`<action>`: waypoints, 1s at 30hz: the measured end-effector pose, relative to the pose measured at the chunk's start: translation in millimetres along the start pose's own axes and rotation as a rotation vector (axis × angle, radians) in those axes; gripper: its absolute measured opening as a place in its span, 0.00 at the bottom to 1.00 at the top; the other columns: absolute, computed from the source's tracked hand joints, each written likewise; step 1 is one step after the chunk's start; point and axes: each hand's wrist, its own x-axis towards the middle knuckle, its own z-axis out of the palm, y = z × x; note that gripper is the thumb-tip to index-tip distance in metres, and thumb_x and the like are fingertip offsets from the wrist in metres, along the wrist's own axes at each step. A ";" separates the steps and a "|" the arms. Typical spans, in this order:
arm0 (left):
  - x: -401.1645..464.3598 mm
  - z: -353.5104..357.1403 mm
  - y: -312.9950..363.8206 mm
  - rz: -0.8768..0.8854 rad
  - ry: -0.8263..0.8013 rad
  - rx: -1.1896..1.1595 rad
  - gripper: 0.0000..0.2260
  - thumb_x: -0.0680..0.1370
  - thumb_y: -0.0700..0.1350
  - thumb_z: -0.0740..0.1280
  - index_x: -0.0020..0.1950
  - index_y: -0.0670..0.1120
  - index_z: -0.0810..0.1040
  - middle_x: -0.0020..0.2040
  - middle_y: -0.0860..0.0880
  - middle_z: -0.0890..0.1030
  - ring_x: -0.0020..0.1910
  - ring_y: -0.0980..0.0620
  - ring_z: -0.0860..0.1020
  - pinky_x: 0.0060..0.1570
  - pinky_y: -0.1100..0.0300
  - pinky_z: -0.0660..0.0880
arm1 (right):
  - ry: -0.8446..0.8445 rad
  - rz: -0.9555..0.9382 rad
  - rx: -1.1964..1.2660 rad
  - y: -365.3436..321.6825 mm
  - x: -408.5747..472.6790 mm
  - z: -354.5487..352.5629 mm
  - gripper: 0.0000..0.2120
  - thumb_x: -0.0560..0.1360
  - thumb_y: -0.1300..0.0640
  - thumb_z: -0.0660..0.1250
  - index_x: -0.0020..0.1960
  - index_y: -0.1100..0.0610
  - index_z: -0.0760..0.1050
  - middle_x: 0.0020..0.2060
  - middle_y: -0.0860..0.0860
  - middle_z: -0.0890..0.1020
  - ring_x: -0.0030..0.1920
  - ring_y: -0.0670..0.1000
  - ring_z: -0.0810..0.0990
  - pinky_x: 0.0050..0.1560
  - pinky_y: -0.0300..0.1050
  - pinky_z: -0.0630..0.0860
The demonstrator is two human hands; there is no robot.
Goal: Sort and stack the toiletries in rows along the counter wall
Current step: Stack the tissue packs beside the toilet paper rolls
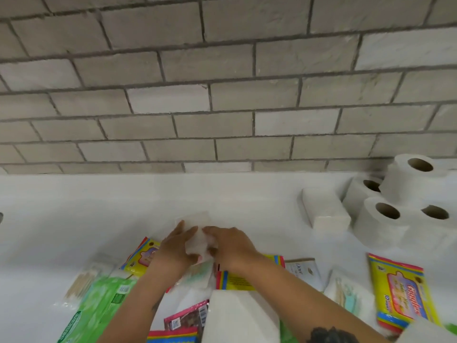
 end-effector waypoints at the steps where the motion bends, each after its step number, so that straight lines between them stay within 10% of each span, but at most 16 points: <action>1: 4.2 1.6 8.2 0.021 0.011 -0.016 0.34 0.73 0.45 0.70 0.75 0.52 0.59 0.78 0.49 0.50 0.75 0.53 0.59 0.66 0.66 0.58 | 0.021 0.009 -0.022 5.2 -1.7 -8.2 0.25 0.76 0.54 0.62 0.72 0.45 0.64 0.65 0.53 0.75 0.65 0.57 0.72 0.64 0.46 0.70; 16: 66.1 85.3 166.0 0.373 -0.216 0.029 0.32 0.76 0.44 0.68 0.76 0.49 0.57 0.79 0.46 0.45 0.76 0.47 0.57 0.72 0.58 0.57 | 0.030 0.365 -0.094 140.1 -62.7 -89.2 0.33 0.73 0.50 0.67 0.74 0.49 0.58 0.64 0.53 0.75 0.62 0.54 0.74 0.59 0.46 0.74; 25: 86.0 107.0 182.6 0.387 -0.171 0.116 0.32 0.77 0.44 0.66 0.77 0.52 0.54 0.79 0.50 0.43 0.74 0.48 0.61 0.70 0.57 0.62 | 0.080 0.429 -0.260 189.5 -59.9 -104.1 0.40 0.74 0.56 0.68 0.77 0.56 0.47 0.77 0.55 0.48 0.76 0.58 0.46 0.75 0.51 0.49; 30: 101.2 114.1 191.9 0.360 -0.135 0.152 0.31 0.79 0.45 0.64 0.77 0.53 0.52 0.78 0.51 0.42 0.73 0.49 0.63 0.68 0.57 0.66 | 0.105 0.416 -0.292 200.4 -55.1 -103.0 0.33 0.77 0.61 0.61 0.77 0.56 0.48 0.77 0.54 0.50 0.76 0.57 0.48 0.75 0.49 0.50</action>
